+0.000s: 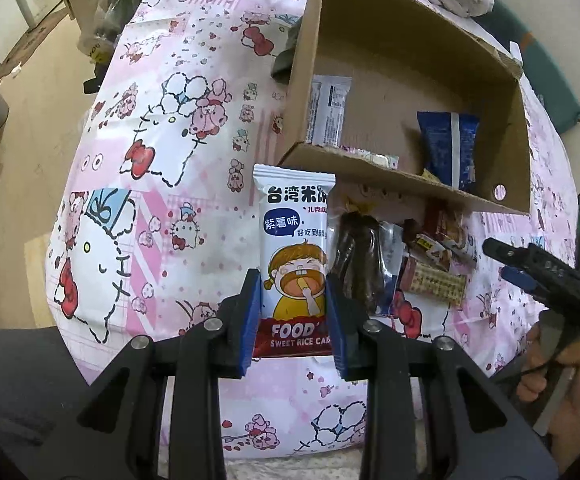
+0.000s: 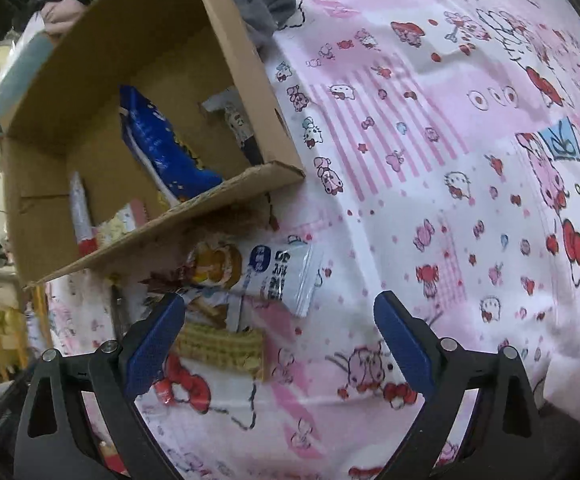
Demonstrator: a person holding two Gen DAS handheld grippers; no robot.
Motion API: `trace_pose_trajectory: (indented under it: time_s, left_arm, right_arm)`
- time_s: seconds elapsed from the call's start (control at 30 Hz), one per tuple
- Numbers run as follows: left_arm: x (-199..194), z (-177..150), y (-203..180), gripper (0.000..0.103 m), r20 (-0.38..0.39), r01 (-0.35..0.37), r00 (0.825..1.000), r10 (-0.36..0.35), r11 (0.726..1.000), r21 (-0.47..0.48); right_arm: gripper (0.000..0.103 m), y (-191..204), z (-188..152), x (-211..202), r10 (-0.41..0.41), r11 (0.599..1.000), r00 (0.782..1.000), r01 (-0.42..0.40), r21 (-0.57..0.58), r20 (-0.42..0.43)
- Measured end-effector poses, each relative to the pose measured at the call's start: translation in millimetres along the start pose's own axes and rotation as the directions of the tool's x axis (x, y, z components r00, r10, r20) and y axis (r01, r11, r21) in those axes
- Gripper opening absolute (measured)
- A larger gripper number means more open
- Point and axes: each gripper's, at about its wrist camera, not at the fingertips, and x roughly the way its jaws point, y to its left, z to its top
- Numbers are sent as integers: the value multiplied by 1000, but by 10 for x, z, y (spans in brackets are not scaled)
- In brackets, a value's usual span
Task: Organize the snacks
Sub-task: 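Hold the rice cake pack in the left tool while the right tool reaches toward the remaining snacks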
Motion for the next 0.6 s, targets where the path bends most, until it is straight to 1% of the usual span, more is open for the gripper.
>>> trace_pose_trajectory:
  time_s: [0.17, 0.23, 0.27, 0.3, 0.33, 0.37, 0.4, 0.43, 0.5, 0.53, 0.6]
  left_arm:
    - [10, 5, 5, 27, 0, 25, 1000, -25, 1000, -10]
    - [12, 11, -16, 27, 1, 27, 1000, -27, 1000, -5]
    - [9, 13, -26, 27, 3, 28, 1000, -28, 1000, 0]
    - [5, 12, -27, 27, 4, 28, 1000, -28, 1000, 2]
    - [7, 9, -25, 27, 4, 28, 1000, -28, 1000, 4]
    - [12, 5, -19, 27, 1, 27, 1000, -27, 1000, 5]
    - [18, 4, -12, 27, -3, 27, 1000, -27, 1000, 3]
    - [25, 4, -3, 27, -8, 29, 1000, -29, 1000, -2]
    - [29, 12, 19, 27, -12, 31, 999, -32, 999, -15]
    - [24, 16, 24, 27, -11, 32, 999, -32, 999, -20]
    - [9, 29, 24, 27, -7, 39, 999, -39, 999, -26]
  right_arm:
    - [97, -13, 107, 255, 6, 1000, 1000, -6, 23, -31]
    - [98, 33, 179, 324, 0, 1000, 1000, 1, 12, -18]
    - [98, 79, 209, 352, -16, 1000, 1000, 16, -18, -4]
    - [92, 120, 221, 370, -23, 999, 1000, 24, -45, 3]
    - [79, 173, 222, 380, -28, 996, 1000, 28, -85, 7]
    - [74, 229, 210, 387, -33, 991, 999, 33, -129, 4]
    - [64, 271, 186, 380, -26, 988, 1000, 25, -154, -4]
    - [48, 291, 157, 362, 2, 987, 1000, -5, -161, -21]
    - [31, 308, 75, 316, 66, 985, 995, -76, -156, -70]
    - [25, 306, 17, 271, 79, 984, 994, -90, -152, -81]
    - [19, 295, -94, 204, 98, 984, 989, -113, -140, -107]
